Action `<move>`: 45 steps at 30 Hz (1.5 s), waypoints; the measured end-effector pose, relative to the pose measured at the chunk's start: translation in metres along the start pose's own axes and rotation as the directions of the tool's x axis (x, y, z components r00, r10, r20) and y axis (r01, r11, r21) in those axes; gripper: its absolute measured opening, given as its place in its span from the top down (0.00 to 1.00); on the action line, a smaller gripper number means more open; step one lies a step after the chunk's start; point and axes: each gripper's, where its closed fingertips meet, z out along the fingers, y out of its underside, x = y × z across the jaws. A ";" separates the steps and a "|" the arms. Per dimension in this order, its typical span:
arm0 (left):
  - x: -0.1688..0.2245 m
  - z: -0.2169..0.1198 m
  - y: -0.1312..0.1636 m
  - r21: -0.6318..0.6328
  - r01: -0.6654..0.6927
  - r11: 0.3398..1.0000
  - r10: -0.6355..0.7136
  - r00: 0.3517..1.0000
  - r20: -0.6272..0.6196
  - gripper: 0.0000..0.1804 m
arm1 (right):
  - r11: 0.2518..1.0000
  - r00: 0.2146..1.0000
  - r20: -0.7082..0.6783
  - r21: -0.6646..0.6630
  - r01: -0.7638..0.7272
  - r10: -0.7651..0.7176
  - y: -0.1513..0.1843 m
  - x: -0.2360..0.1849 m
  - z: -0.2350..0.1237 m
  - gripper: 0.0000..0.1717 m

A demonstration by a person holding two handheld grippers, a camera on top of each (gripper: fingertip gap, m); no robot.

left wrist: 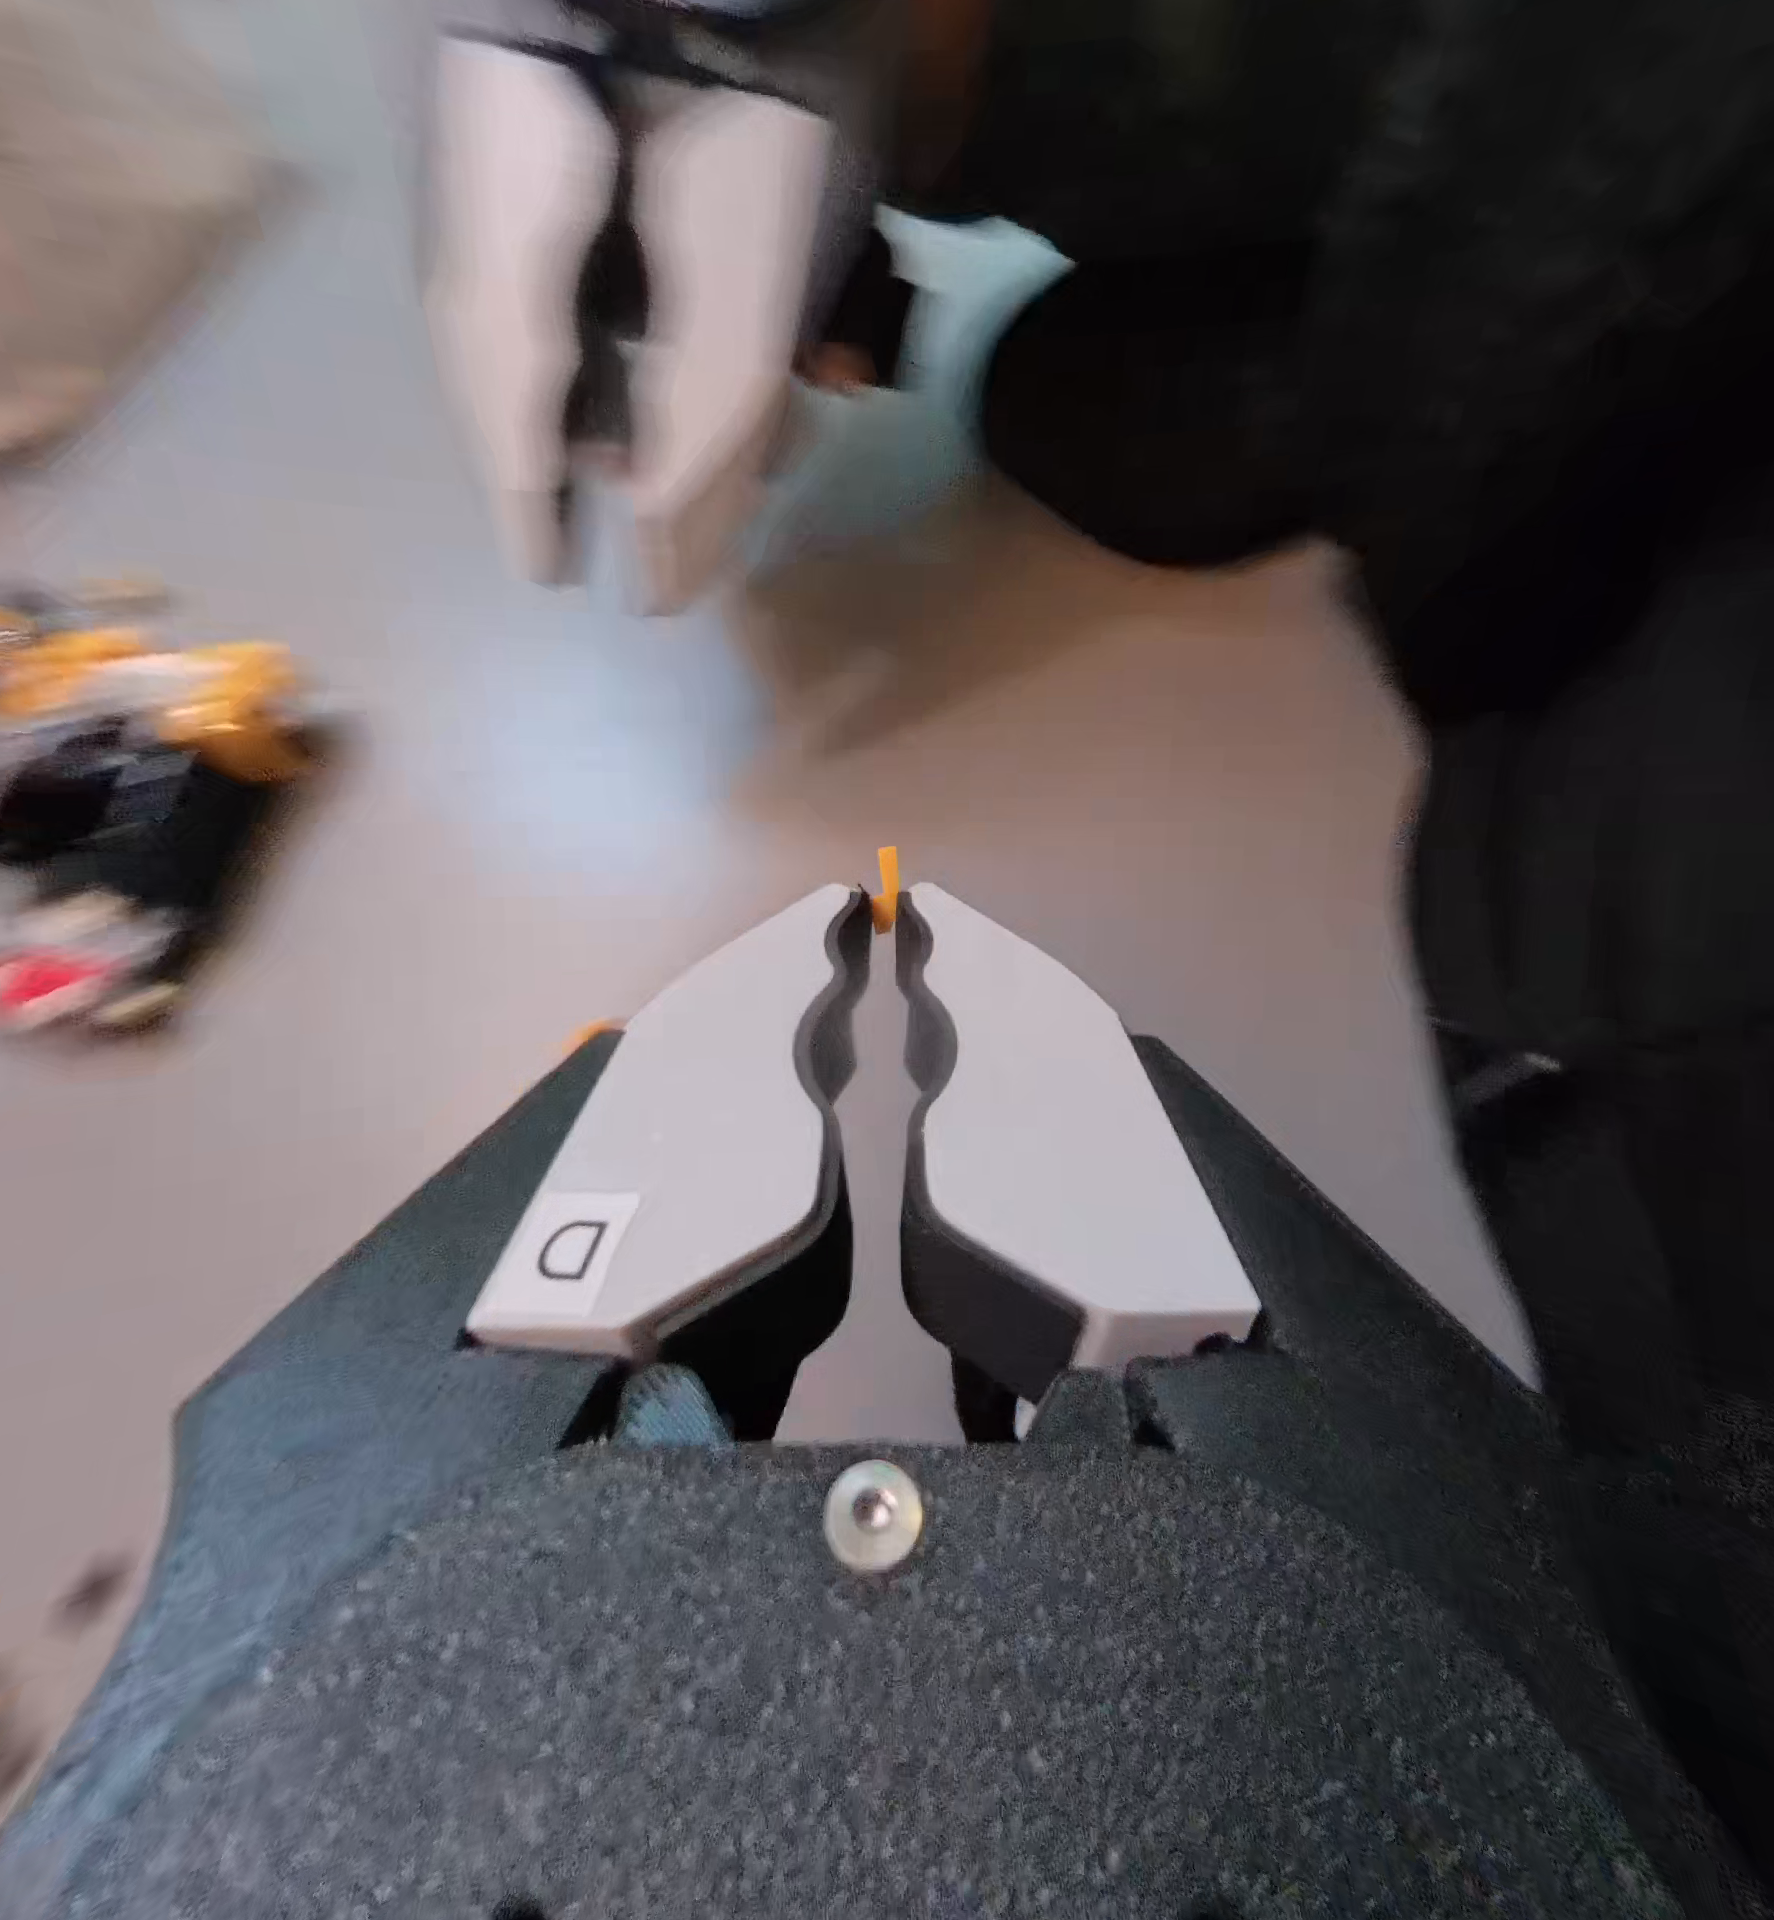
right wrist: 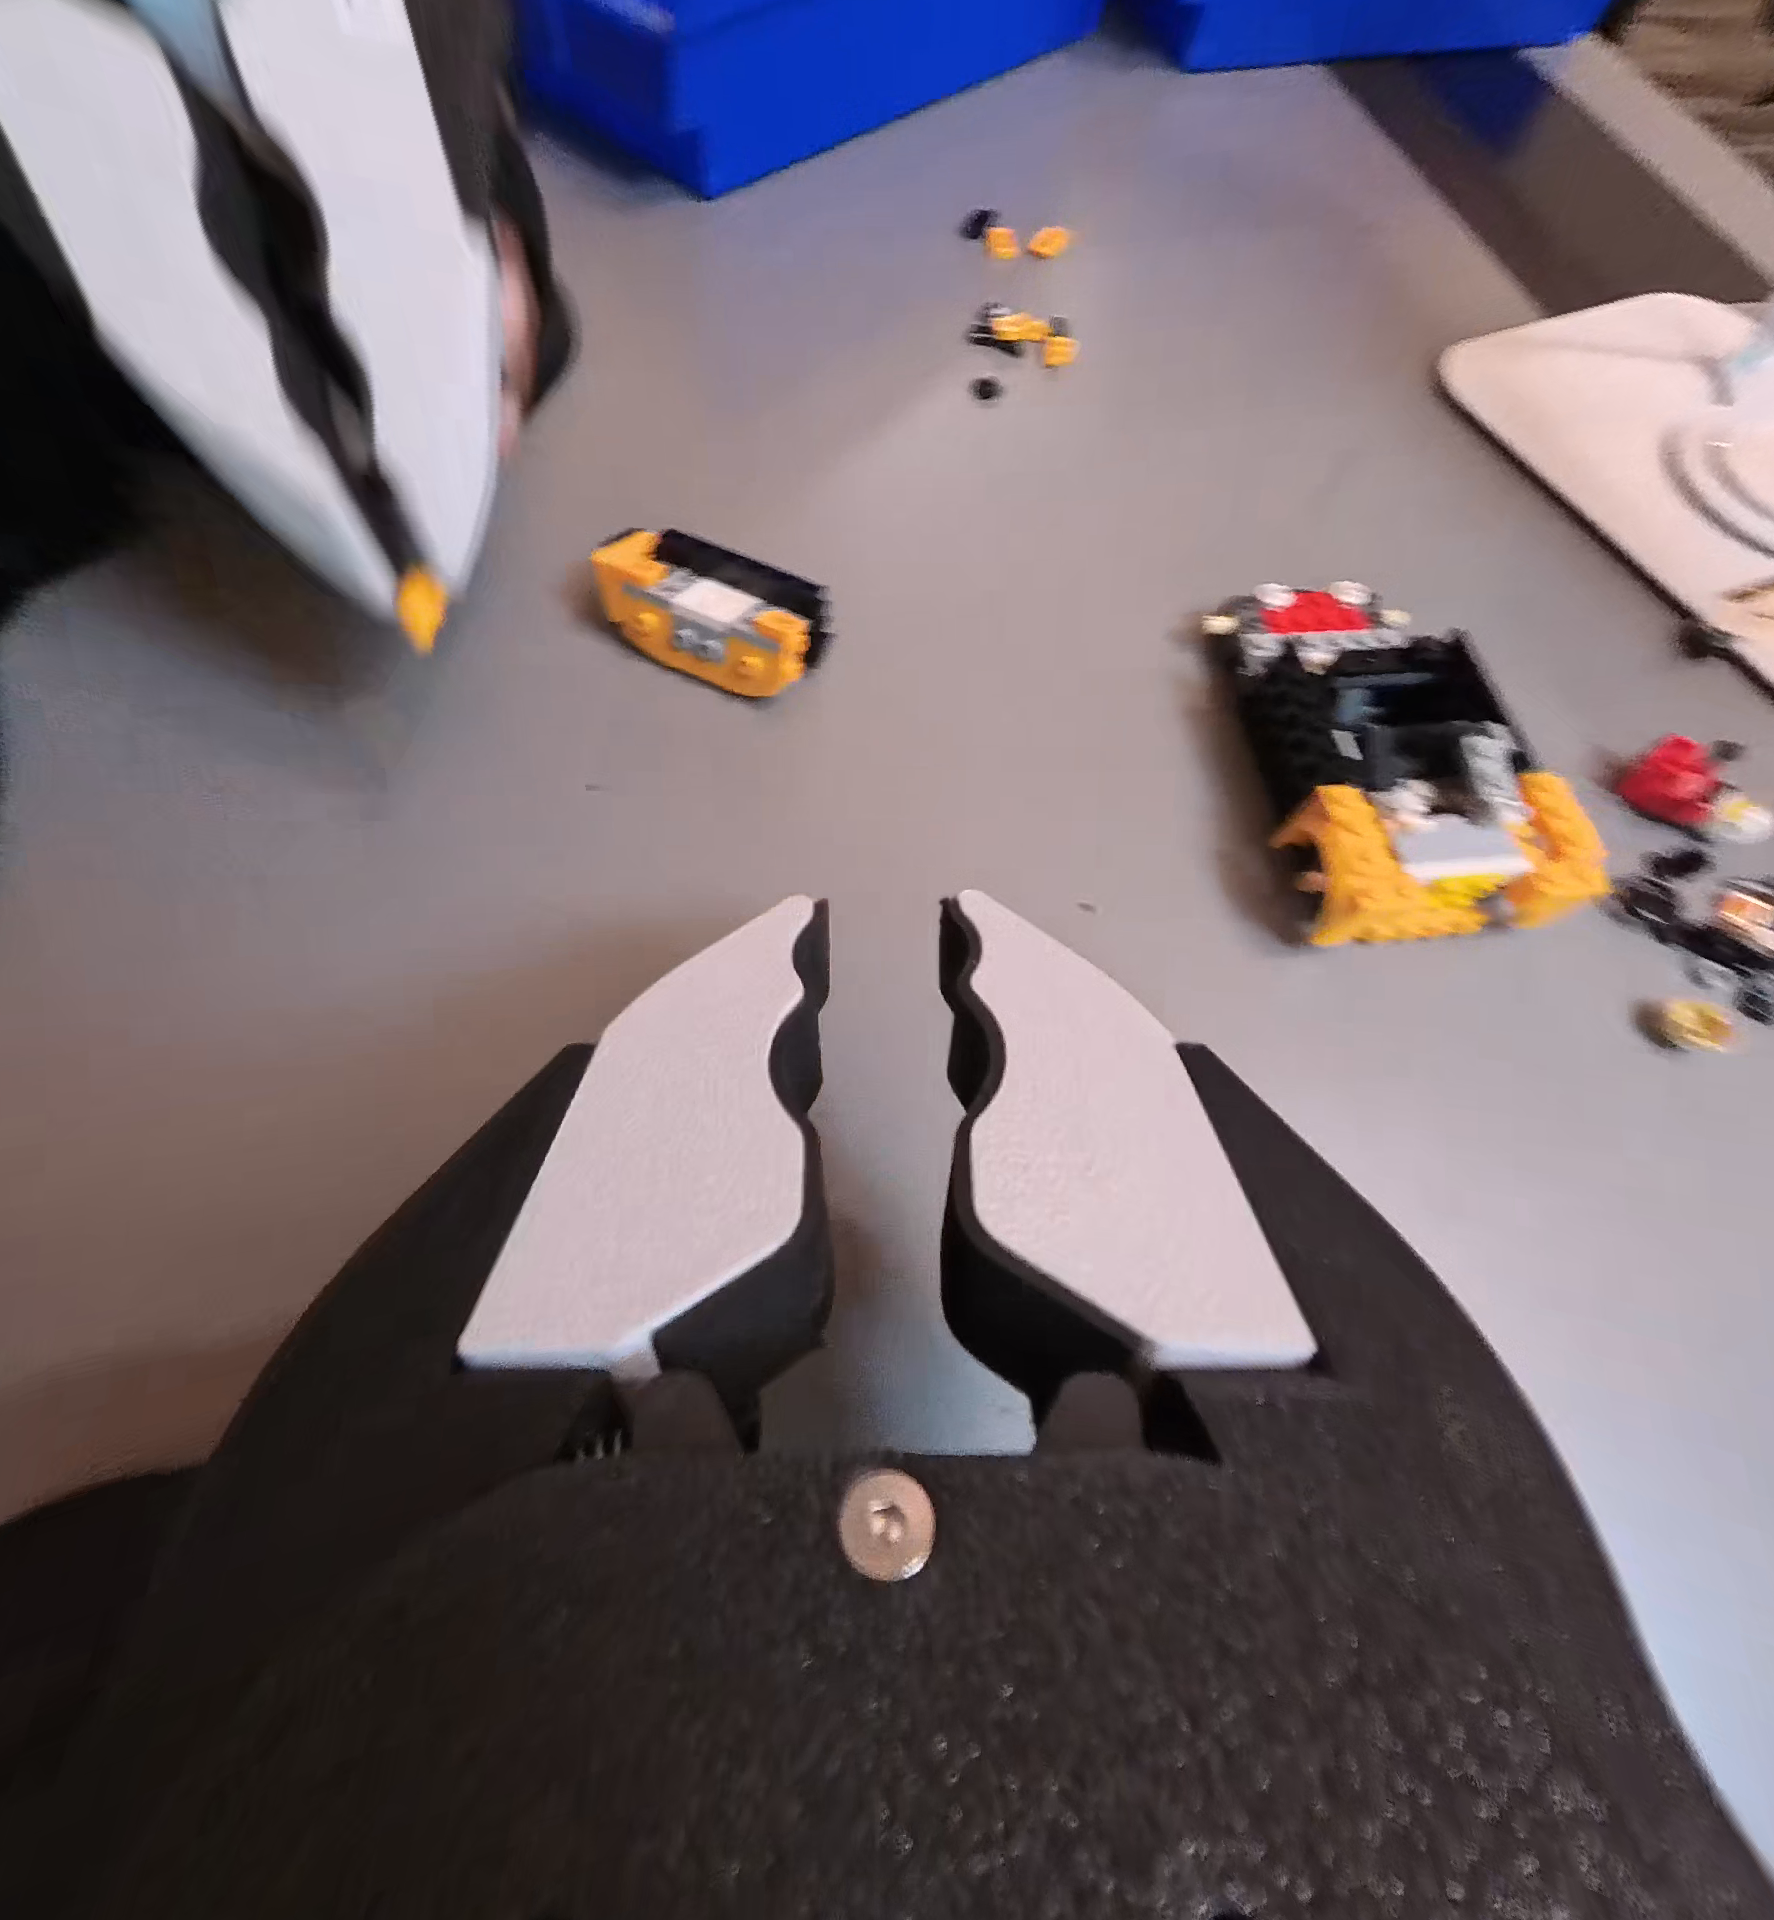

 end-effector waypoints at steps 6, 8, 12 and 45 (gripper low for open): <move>-0.138 -0.174 0.029 0.254 0.220 0.942 -0.336 0.597 0.728 0.98 | 0.990 0.951 -0.277 0.072 -0.122 0.137 0.003 0.056 -0.017 0.89; -0.152 -0.231 0.063 0.297 0.303 0.905 -0.403 0.391 0.828 0.98 | 0.983 0.950 -0.262 0.105 -0.150 0.173 0.000 0.057 -0.018 0.89; -0.153 -0.281 0.137 0.332 0.537 0.776 -0.483 0.165 0.860 0.97 | 0.988 0.977 -0.159 0.094 -0.125 0.139 -0.006 0.038 0.001 0.86; -0.135 -0.215 0.045 0.265 0.204 0.942 -0.335 0.555 0.761 0.73 | 0.958 0.953 0.207 -0.138 0.252 -0.221 -0.023 -0.039 0.115 0.74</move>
